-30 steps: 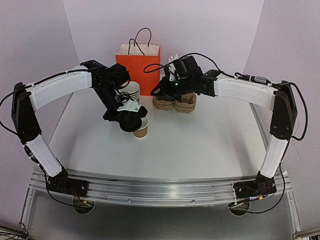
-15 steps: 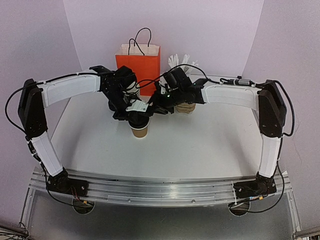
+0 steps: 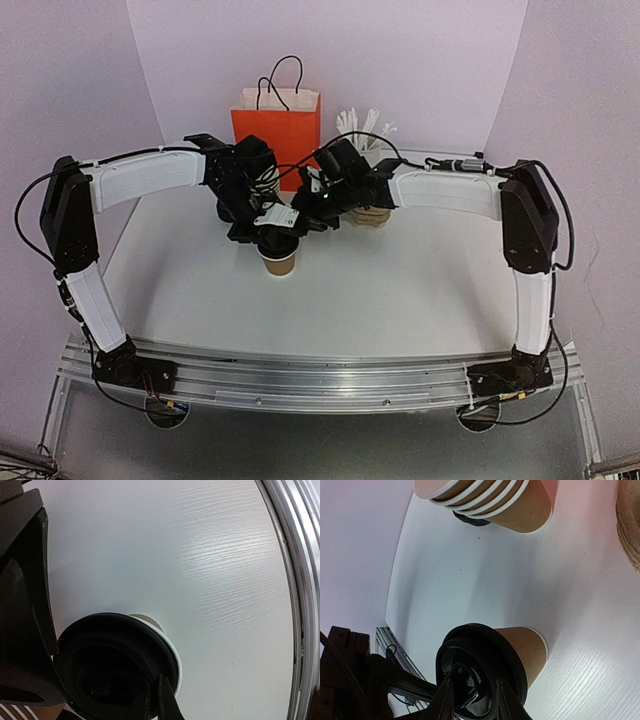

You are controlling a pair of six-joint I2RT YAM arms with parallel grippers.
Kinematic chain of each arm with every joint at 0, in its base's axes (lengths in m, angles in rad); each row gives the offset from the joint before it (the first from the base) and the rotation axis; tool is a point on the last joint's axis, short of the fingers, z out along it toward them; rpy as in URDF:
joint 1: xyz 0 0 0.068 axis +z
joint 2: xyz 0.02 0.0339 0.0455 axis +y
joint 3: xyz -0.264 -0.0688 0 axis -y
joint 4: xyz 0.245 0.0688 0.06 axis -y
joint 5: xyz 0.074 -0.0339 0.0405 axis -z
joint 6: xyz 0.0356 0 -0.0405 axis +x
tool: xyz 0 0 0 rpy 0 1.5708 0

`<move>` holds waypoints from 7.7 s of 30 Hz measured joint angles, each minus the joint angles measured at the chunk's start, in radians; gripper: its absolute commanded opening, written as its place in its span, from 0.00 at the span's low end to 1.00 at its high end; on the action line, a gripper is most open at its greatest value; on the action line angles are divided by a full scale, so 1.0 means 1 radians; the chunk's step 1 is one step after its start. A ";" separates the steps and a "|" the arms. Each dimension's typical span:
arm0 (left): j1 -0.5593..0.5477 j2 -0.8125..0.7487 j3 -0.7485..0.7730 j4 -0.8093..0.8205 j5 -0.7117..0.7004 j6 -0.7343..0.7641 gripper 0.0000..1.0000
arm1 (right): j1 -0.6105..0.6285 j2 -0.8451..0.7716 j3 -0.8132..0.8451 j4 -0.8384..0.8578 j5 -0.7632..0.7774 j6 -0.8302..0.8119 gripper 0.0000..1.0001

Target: Pack the takeout coffee

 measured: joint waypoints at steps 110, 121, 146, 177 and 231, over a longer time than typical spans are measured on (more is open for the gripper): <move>-0.005 0.000 -0.001 -0.062 0.029 -0.011 0.00 | 0.027 0.086 0.179 -0.212 -0.010 -0.164 0.26; -0.003 0.000 -0.001 -0.060 0.029 -0.018 0.00 | 0.027 0.095 0.170 -0.195 -0.012 -0.165 0.27; 0.075 -0.043 -0.122 0.085 0.194 -0.036 0.02 | 0.049 0.103 0.121 -0.123 0.090 -0.260 0.25; 0.101 0.020 0.000 -0.016 0.182 -0.010 0.00 | 0.058 0.137 0.265 -0.287 0.189 -0.267 0.34; 0.113 -0.053 -0.107 0.153 0.167 0.072 0.00 | 0.057 0.150 0.324 -0.359 0.163 -0.211 0.24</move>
